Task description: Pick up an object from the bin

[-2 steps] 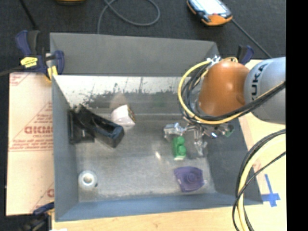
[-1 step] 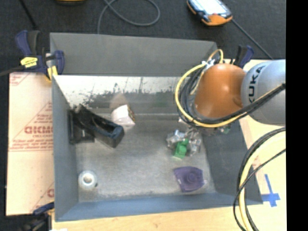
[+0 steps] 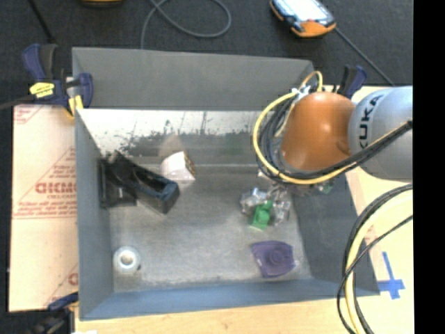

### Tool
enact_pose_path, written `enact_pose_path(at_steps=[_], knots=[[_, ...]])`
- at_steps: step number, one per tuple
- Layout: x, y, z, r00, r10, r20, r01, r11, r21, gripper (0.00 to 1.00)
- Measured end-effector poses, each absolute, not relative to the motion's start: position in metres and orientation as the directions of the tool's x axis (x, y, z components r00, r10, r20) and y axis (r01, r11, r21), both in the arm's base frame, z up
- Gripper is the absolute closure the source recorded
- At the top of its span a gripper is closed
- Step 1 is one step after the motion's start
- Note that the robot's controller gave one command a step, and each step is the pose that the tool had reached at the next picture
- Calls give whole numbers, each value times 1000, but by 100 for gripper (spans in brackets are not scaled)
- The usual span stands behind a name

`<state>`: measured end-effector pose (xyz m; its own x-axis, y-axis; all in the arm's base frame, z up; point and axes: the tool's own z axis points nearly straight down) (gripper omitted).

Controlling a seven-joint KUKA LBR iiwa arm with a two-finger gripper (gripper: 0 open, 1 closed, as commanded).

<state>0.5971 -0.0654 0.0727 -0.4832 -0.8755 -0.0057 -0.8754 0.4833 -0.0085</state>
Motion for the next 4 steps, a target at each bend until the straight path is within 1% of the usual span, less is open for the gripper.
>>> enact_pose_path(at_steps=[2,4], knots=[[597,-66,77,-486,-874,-5,-874,486,-7,100],[598,-66,90,-487,-873,-3,-873,487,-7,100]])
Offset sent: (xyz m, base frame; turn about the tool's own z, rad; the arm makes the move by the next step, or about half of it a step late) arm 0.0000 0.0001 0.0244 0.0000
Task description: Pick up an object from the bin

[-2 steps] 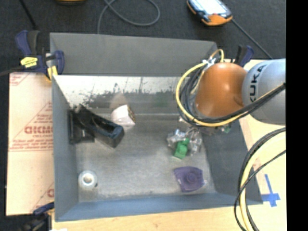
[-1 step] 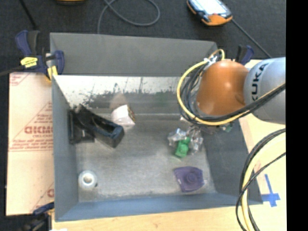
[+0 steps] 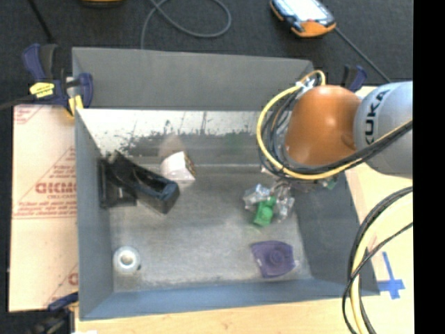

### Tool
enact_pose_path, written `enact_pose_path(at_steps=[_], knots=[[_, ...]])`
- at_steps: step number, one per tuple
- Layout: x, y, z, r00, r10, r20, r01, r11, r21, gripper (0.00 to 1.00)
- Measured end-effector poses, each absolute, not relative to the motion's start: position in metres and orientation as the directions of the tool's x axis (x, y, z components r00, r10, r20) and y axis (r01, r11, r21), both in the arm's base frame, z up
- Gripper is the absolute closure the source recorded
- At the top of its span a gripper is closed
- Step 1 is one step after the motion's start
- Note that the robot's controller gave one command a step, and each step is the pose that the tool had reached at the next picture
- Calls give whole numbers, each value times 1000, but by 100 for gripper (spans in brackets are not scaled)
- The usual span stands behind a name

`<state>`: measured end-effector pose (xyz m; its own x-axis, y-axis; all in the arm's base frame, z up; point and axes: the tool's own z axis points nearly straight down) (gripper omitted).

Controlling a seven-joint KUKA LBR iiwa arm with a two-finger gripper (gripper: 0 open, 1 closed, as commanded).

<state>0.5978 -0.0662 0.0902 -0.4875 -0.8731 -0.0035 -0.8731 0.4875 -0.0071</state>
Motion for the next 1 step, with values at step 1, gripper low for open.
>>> enact_pose_path(at_steps=[1], knots=[[598,-66,94,-489,-872,-3,-872,489,-5,100]])
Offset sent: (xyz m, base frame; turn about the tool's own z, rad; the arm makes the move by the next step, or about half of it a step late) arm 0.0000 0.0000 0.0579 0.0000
